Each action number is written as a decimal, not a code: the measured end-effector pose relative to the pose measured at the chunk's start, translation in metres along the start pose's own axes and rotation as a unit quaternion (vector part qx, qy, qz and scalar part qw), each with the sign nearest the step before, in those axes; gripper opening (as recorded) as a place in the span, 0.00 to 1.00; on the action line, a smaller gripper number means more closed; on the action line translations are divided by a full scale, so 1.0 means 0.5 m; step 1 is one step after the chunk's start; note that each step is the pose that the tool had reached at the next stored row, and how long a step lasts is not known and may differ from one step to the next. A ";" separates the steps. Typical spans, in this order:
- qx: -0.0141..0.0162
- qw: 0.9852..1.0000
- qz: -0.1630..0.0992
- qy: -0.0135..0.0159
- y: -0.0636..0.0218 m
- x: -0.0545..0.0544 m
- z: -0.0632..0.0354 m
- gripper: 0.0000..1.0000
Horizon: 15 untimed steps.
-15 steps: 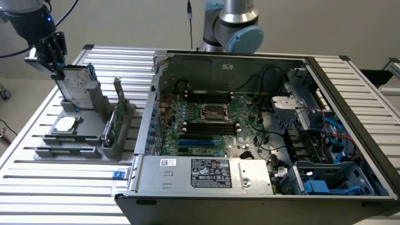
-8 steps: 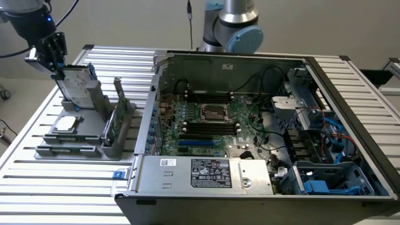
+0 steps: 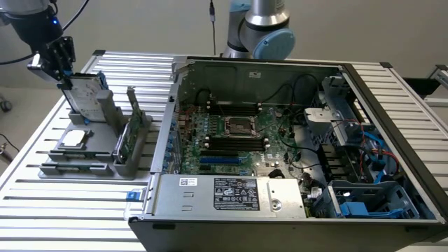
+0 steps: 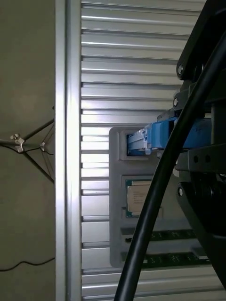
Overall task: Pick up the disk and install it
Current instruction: 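Pick up the disk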
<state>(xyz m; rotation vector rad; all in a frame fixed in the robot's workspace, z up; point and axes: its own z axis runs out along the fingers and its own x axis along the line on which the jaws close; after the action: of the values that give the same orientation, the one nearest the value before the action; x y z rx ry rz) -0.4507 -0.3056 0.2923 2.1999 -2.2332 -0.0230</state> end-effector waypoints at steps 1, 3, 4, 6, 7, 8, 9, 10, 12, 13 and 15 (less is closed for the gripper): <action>0.000 1.000 0.001 0.000 0.000 0.000 0.000 0.33; 0.000 1.000 0.001 0.000 0.000 0.000 0.000 0.33; 0.000 1.000 0.002 0.000 0.000 0.000 0.000 0.33; 0.000 1.000 0.002 0.000 0.000 0.000 0.000 0.33; 0.000 1.000 0.002 0.000 0.000 0.000 0.000 0.33; 0.000 1.000 0.002 0.000 0.000 0.000 0.000 0.33; 0.000 1.000 0.002 0.000 0.000 0.000 0.000 0.33; 0.000 1.000 0.002 0.000 0.000 0.000 0.000 0.33; 0.000 1.000 0.002 0.000 0.000 0.000 0.000 0.33; 0.000 1.000 0.002 0.000 0.000 0.000 0.000 0.33; 0.000 1.000 0.002 0.000 0.000 0.000 0.000 0.33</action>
<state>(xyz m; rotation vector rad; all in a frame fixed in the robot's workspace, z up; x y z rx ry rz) -0.4507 -0.3056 0.2923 2.1957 -2.2363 -0.0238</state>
